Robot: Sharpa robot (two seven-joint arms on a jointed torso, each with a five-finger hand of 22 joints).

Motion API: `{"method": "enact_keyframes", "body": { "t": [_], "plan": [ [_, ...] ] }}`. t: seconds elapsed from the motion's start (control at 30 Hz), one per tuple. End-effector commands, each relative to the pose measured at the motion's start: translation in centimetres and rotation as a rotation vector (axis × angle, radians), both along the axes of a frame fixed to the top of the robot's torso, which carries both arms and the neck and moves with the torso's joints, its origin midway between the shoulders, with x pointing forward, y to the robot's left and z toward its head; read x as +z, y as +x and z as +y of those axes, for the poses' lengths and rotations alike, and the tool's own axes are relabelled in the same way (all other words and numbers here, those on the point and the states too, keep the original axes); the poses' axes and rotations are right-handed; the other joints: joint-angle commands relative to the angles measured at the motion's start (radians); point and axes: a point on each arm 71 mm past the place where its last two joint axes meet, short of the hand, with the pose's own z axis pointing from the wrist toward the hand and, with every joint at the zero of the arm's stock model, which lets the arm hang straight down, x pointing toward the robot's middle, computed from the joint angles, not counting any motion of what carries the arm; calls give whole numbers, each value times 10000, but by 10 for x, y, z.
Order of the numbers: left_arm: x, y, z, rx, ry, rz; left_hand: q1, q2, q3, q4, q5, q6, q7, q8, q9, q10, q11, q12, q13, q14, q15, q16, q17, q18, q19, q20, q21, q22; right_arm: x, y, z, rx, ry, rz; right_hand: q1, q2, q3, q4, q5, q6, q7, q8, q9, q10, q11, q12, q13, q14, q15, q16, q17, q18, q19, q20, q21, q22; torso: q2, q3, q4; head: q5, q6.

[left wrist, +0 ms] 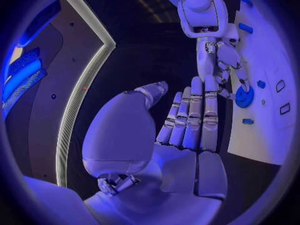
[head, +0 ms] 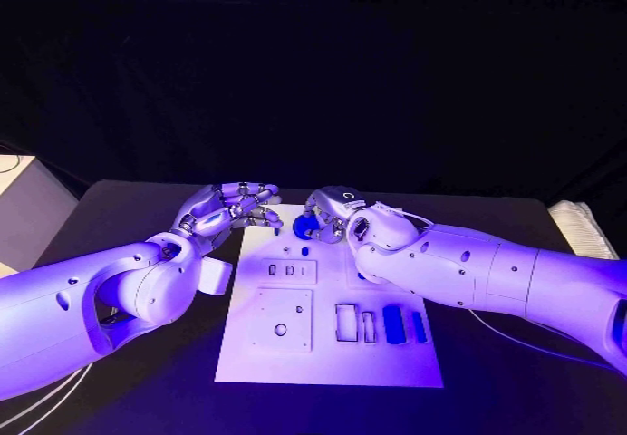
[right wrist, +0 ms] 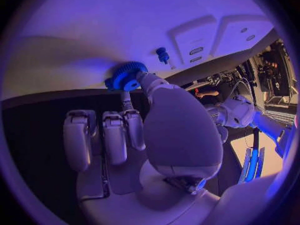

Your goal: Assemble the parts on the task board

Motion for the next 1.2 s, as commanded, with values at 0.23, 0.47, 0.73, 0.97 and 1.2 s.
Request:
{"method": "enact_keyframes", "body": {
  "t": [0.23,0.47,0.73,0.97,1.2],
  "plan": [
    [1,0,-2,-231,-85,-12,-22,61,2,-63,-41,34,74,-36,8,-21,25,-26,-1,-95,7,26,7,94,-57,19,36,8,-7,2,-4,-24,-113,709,-2014,14,-1362,791,-343,-732,171,-498,-307,-177,211,-253,1410,1031,178,109,2521,-126,613,152,-25,1709,1,3,-1,-1,26],
    [0,0,-2,-233,-72,10,-29,65,5,-63,-39,28,78,-44,7,-29,28,-29,-2,-112,10,38,23,93,-71,21,51,16,-9,2,-8,-35,-98,1004,-2464,403,-1754,800,22,-676,177,-483,-357,-159,222,-228,1441,1040,194,126,2562,-136,632,177,5,1756,4,5,-10,1,8],
    [0,1,-2,-226,-40,40,105,137,138,-179,4,27,83,-65,8,-53,29,-33,-6,-174,1,81,77,97,-120,3,148,72,-9,2,-14,-84,-41,1102,-2530,611,-1672,789,64,-570,146,-428,-358,-98,196,-164,1500,1045,177,134,2583,-149,655,168,45,1810,6,13,-9,12,-17],
    [0,1,-1,-198,-22,48,130,139,165,-211,7,29,85,-70,8,-59,31,-34,-7,-187,1,90,89,95,-134,-2,178,89,-9,1,-22,-119,73,1115,-2508,706,-1586,769,92,-489,120,-384,-355,-60,173,-126,1534,1048,158,138,2593,-153,664,155,59,1829,7,12,-17,20,-30],
    [0,1,1,-154,-1,51,135,138,173,-221,6,25,89,-75,7,-64,34,-35,-8,-191,2,95,94,94,-140,-3,190,97,0,-3,-33,63,1124,161,-2320,696,-1442,689,147,-415,94,-341,-362,-45,146,-119,1542,1034,132,115,2535,-147,655,130,41,1811,3,22,-34,25,-6]
  ]
}}
